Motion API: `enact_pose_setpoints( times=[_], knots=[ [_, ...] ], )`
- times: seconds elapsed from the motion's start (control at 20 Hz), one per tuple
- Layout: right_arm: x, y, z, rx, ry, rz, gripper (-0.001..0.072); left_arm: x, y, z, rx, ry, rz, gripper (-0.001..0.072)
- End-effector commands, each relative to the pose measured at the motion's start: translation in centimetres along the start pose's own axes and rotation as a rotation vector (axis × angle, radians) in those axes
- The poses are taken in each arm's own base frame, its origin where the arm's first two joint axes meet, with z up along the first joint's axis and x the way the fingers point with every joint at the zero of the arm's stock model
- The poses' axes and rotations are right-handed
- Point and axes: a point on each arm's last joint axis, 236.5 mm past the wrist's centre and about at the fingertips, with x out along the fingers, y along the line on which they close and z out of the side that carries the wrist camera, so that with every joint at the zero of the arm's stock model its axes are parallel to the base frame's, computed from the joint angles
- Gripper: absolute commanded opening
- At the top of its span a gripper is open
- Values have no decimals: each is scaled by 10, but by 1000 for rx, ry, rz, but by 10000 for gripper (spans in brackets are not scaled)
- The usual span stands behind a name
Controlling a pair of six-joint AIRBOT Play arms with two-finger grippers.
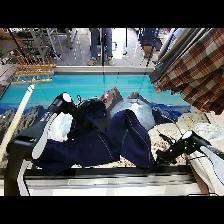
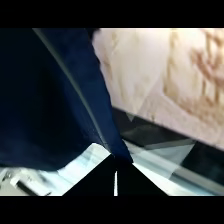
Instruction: Fold the clothes and pants, and hang the long-sleeved shirts on hangers.
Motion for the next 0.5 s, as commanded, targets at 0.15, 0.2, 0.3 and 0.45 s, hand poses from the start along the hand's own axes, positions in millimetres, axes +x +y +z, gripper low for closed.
enact_pose_setpoints(
  times=[0.15, 0.2, 0.3, 0.45],
  knots=[
    [-94, 20, 40, -104, -253, -176, 8, -121, -55, 32, 129, -305, -6, 6],
    [-122, 28, 46, -123, -324, -223, 8, -152, -66, 35, 155, -369, 22, 6],
    [-175, 47, 50, -174, -459, -308, 8, -206, -86, 30, 187, -467, 99, 6],
    [-244, 76, 43, -254, -644, -427, 8, -260, -107, 14, 189, -559, 191, 7]
  ],
)
